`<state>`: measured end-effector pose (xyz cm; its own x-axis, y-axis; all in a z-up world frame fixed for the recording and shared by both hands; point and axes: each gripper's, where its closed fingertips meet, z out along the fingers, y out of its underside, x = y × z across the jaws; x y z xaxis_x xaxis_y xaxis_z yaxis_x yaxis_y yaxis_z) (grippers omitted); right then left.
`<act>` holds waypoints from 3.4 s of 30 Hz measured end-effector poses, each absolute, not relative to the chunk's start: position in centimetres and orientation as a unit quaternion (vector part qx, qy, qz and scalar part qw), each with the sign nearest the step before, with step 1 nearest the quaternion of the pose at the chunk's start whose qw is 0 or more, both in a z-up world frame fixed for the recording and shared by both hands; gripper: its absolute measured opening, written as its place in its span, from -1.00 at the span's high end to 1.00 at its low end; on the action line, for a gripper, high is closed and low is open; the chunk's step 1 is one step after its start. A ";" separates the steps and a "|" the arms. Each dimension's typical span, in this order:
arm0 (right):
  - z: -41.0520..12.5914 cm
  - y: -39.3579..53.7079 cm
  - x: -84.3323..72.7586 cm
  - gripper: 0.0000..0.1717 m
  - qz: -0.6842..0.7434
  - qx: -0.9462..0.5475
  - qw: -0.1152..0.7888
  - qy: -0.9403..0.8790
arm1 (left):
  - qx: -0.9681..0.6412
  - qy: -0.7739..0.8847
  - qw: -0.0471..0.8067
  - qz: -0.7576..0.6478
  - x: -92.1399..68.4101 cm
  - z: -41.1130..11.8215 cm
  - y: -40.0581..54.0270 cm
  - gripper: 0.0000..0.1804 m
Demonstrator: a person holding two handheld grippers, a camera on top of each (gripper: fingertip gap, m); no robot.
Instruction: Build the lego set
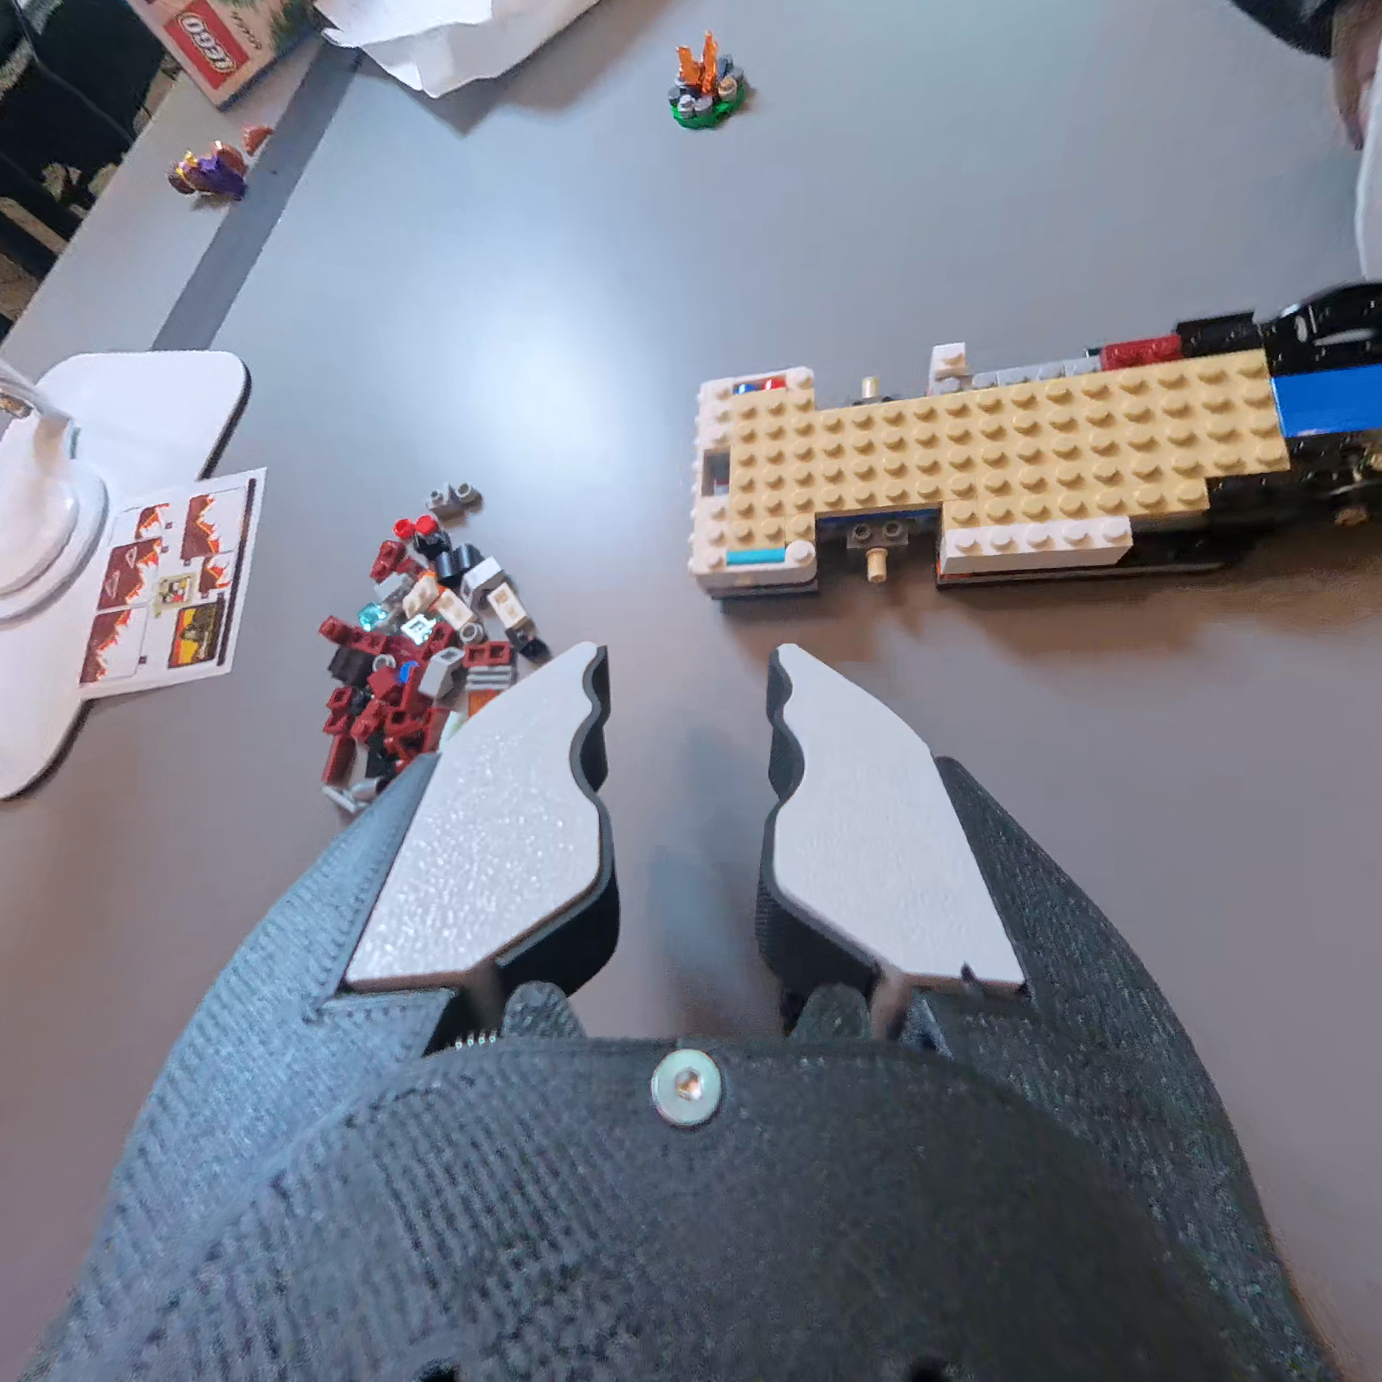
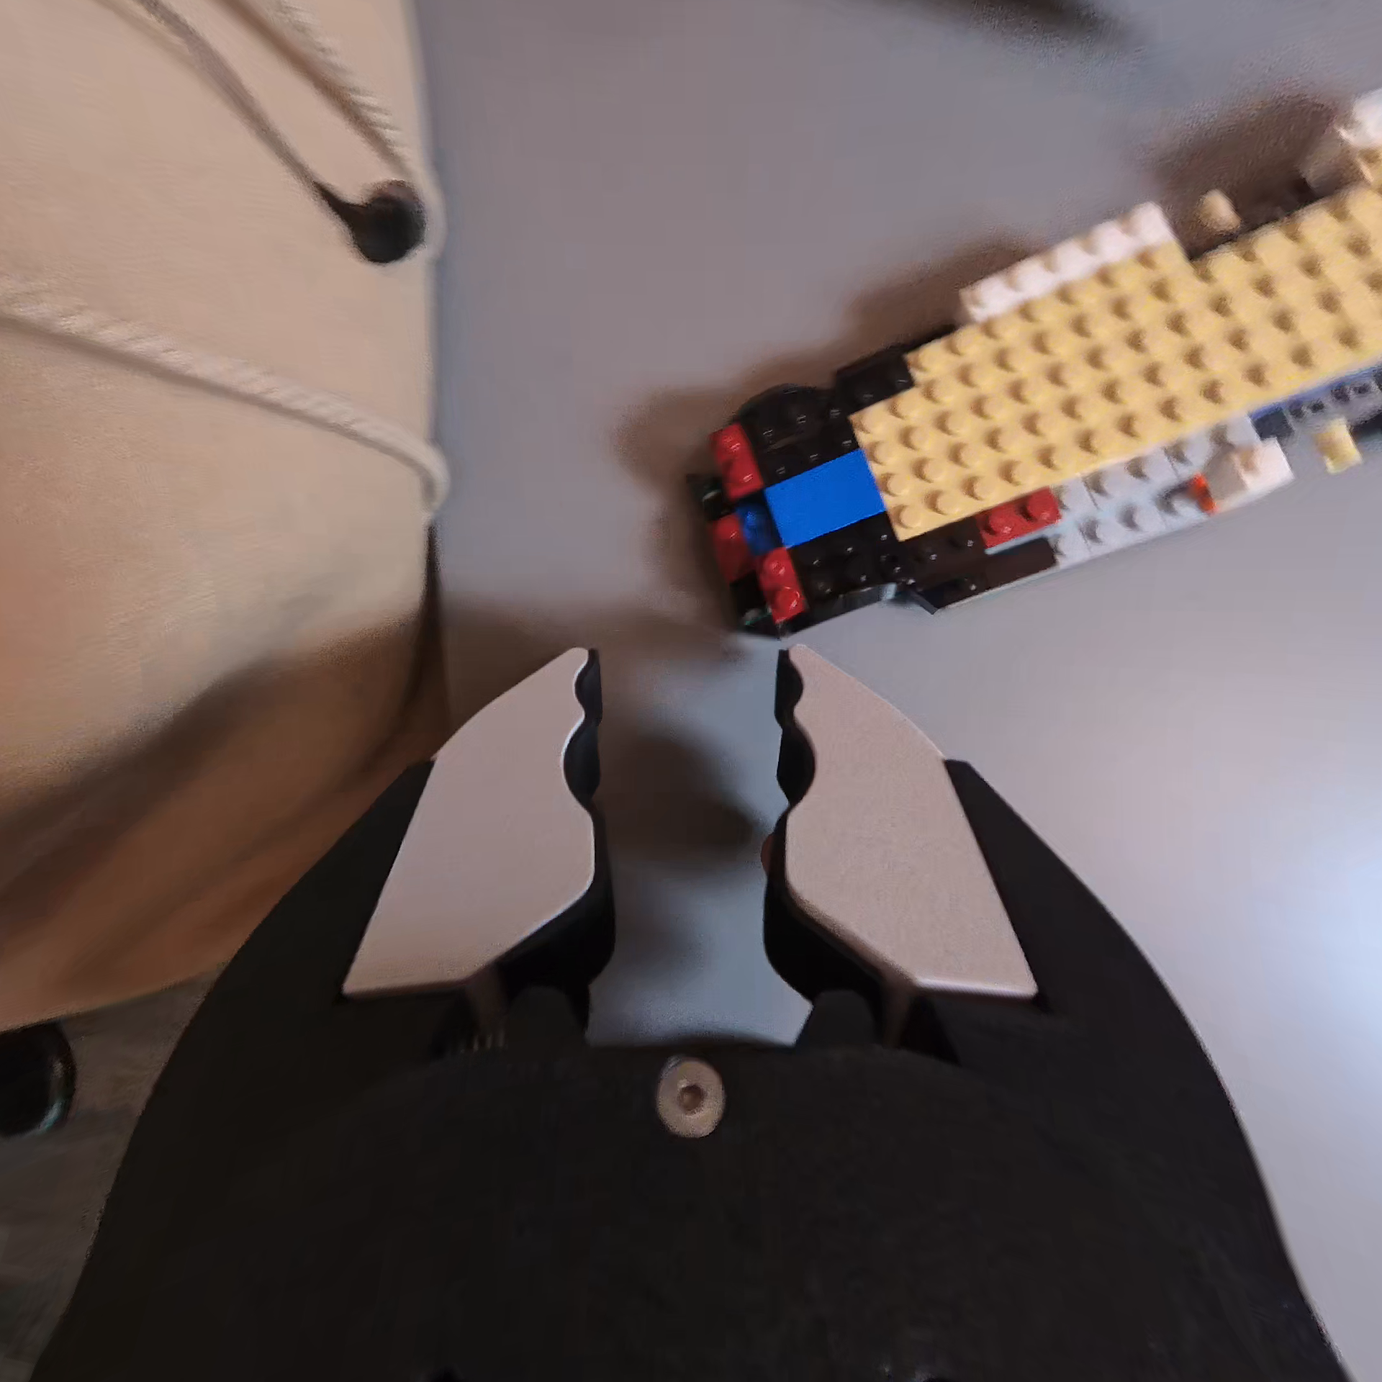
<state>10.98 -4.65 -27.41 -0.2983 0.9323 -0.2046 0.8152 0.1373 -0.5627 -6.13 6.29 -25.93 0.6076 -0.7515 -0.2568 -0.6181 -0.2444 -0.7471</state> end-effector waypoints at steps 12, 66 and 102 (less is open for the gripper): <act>-24.7 5.2 5.3 0.30 0.174 -0.447 0.236 -0.845 | -0.790 0.454 0.388 -0.138 -4.9 -26.8 3.1 0.55; -25.9 9.1 3.5 0.16 0.181 -0.585 0.134 -0.779 | -0.794 0.383 0.463 -0.092 -10.7 -24.8 5.2 0.65; -28.9 10.2 2.4 0.74 0.125 -0.564 0.044 -0.815 | -0.796 0.395 0.448 -0.098 -9.3 -25.9 4.8 0.64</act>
<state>2.44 10.24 -28.90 -0.3599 0.9303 -0.0705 0.9085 0.3322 -0.2536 -9.25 4.82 -25.92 0.6689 -0.7164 -0.1985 -0.5415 -0.2865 -0.7904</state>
